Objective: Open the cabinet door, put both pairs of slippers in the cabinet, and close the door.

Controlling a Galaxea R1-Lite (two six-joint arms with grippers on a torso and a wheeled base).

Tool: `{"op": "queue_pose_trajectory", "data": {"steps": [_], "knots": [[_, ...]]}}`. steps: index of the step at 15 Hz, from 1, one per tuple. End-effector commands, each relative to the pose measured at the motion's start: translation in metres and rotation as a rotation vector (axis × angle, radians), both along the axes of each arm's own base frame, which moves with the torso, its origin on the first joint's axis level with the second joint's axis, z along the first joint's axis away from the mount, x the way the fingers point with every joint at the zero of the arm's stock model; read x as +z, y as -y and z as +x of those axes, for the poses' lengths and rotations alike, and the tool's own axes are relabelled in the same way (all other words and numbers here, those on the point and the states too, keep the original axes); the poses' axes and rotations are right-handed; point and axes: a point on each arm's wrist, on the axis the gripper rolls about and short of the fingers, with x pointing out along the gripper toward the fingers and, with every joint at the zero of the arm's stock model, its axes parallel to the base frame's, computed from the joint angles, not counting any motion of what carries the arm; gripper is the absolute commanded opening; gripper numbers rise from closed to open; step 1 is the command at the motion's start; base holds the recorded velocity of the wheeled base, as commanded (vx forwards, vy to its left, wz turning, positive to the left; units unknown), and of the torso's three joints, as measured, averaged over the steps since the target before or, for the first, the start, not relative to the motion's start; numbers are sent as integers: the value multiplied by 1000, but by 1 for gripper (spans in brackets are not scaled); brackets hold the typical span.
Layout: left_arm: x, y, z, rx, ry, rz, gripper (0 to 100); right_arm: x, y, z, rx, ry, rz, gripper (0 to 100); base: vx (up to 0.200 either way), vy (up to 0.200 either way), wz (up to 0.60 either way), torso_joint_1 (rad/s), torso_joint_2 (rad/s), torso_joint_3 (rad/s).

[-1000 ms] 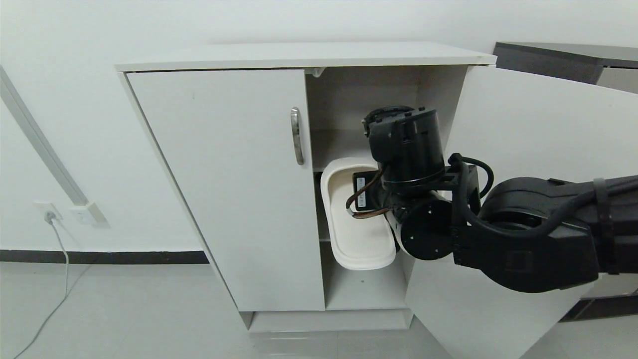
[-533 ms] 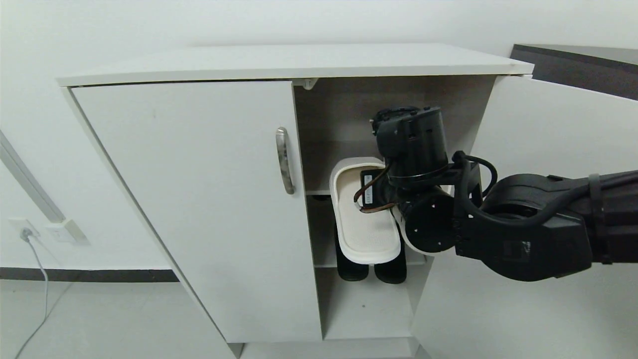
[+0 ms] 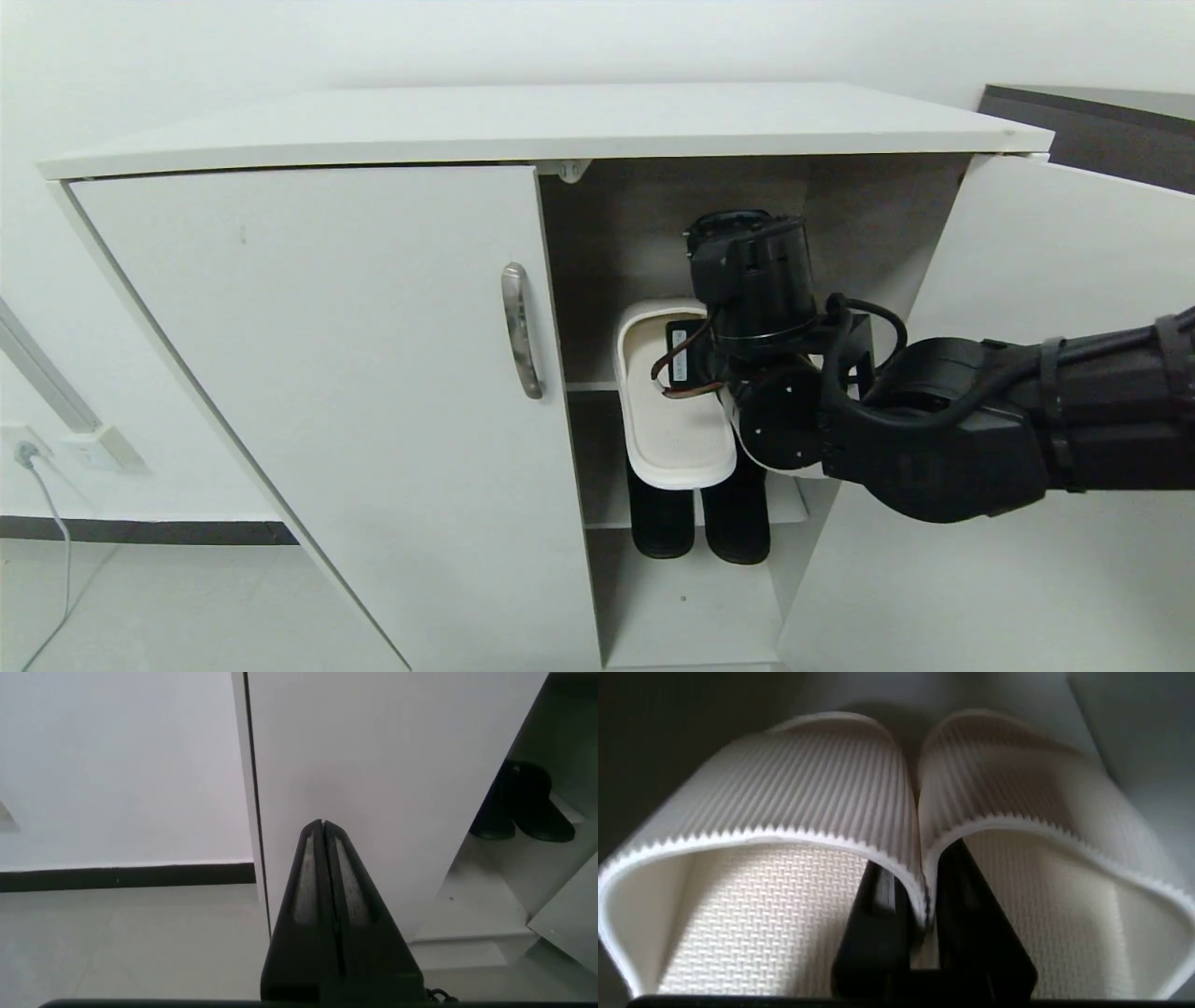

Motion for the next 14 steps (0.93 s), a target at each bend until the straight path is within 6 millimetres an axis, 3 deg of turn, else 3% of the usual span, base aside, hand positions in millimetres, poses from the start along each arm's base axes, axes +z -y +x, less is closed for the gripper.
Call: {"op": "queue_pose_trajectory", "data": {"steps": [1,14], "knots": [[0,0,0,0,-1,0,0,-9,-4,15,-20,-8,-7,0,0,0,0,0,0,0],[0,0,0,3,-1,-2,0,0,-11,64,-30,46,-9,0,0,0,0,0,0,0]]}}
